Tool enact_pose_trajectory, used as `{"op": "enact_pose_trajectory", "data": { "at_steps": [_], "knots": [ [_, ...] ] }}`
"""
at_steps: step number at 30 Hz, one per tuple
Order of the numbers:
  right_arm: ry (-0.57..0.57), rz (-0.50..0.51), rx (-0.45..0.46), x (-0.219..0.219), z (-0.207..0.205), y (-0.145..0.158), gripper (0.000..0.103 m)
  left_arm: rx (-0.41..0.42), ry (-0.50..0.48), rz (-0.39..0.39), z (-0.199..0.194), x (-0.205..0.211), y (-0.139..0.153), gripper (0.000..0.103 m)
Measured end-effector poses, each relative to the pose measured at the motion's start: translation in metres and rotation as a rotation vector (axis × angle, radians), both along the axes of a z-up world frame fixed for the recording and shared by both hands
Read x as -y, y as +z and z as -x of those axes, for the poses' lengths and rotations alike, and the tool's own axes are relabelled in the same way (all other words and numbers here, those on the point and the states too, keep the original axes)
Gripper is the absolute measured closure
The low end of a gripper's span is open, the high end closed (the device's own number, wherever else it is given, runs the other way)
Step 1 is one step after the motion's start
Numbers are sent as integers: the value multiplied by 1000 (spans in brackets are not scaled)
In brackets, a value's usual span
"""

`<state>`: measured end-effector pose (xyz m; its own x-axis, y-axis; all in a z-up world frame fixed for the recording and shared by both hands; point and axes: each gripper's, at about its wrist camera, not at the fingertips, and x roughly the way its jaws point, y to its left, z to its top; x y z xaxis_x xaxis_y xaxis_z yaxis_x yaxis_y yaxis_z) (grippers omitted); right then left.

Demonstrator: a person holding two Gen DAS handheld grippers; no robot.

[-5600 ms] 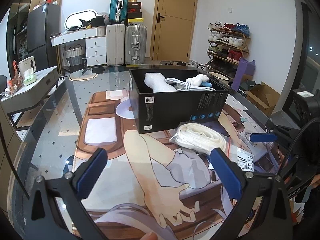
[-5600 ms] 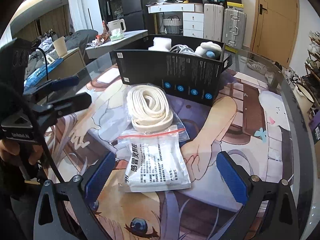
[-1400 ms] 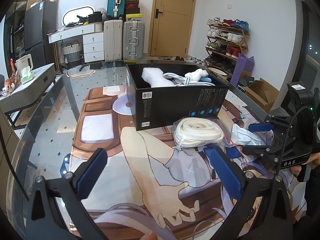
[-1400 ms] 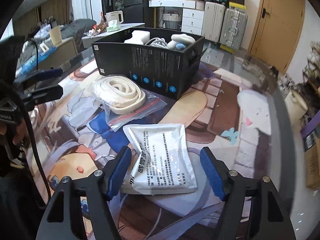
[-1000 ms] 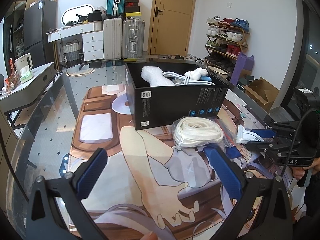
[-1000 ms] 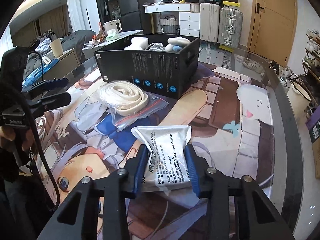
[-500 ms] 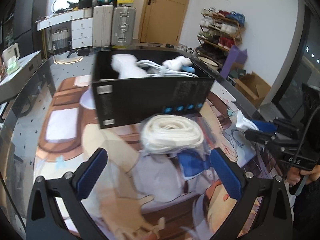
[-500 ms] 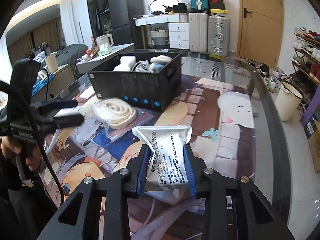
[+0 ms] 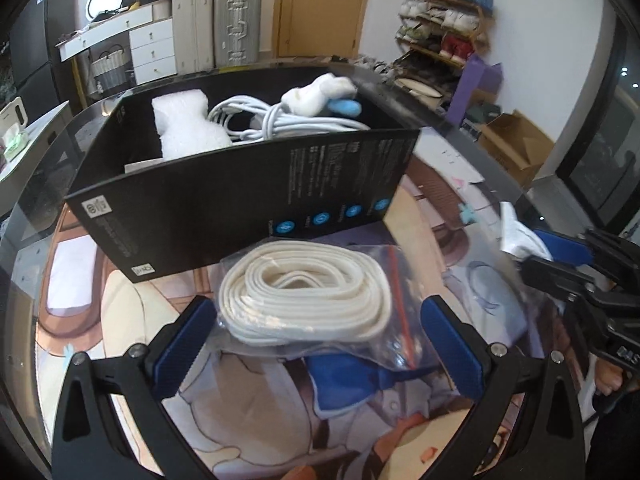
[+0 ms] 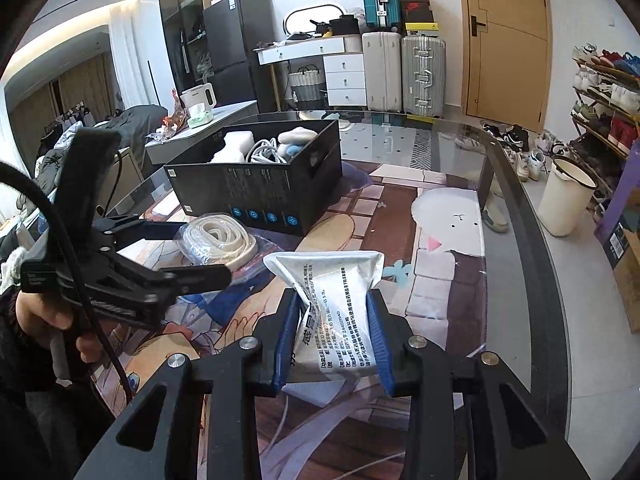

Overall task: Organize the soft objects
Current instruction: 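Grasp the bagged white rope with the left gripper while the right holds the sachet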

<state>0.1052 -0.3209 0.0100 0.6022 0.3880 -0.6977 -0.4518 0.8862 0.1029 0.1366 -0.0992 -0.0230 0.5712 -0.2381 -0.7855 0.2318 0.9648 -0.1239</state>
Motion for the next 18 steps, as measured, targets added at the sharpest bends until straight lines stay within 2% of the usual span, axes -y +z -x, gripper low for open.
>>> {"op": "enact_pose_trajectory", "data": {
  "at_steps": [7,10,13,15,18],
  "knots": [
    [0,7,-6,0,-1,0,69,-23,6,-104,-7,16,-8,1],
    [5,10,-7,-2,-1,-1,69,-13,-15,-105,-8,18,-7,6],
    [7,13,-6,-4,-1,-1,69,5,-38,-95,-5,17,-4,18],
    [5,13,-4,-3,0,0,69,14,-51,-72,-4,15,-1,33],
    [4,16,-2,-4,1,1,69,21,-82,-38,2,6,3,47]
  ]
}}
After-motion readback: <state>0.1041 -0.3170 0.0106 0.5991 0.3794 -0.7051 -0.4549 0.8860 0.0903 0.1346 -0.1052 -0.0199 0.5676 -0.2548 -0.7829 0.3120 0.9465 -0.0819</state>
